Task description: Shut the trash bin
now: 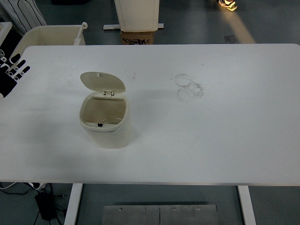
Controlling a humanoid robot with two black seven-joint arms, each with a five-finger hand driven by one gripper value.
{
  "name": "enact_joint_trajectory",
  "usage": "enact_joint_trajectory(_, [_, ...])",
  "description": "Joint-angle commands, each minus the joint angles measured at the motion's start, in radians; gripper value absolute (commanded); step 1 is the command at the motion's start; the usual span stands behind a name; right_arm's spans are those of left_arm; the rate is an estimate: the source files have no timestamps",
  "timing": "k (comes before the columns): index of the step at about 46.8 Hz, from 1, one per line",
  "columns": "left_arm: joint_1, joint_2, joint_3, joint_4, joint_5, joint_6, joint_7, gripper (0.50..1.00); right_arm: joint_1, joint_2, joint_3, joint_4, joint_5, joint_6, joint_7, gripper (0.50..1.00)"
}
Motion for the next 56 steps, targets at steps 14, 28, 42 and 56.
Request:
enact_joint_trajectory(14, [0.000, -0.002, 0.003, 0.000, 0.000, 0.000, -0.002, 1.000, -0.001, 0.000, 0.000, 0.000, 0.000, 0.000, 0.000, 0.991])
enact_joint_trajectory(28, [0.002, -0.002, 0.001, 0.000, 0.000, -0.002, -0.002, 1.000, 0.001, 0.000, 0.000, 0.000, 0.000, 0.000, 0.000, 0.991])
enact_joint_trajectory(42, [0.008, -0.015, 0.001, 0.000, 0.000, -0.002, -0.002, 1.000, 0.001, 0.000, 0.000, 0.000, 0.000, -0.001, 0.000, 0.991])
enact_joint_trajectory(56, [0.006, -0.023, 0.000, 0.000, 0.000, 0.001, -0.002, 1.000, 0.001, 0.000, 0.000, 0.000, 0.000, 0.000, 0.000, 0.991])
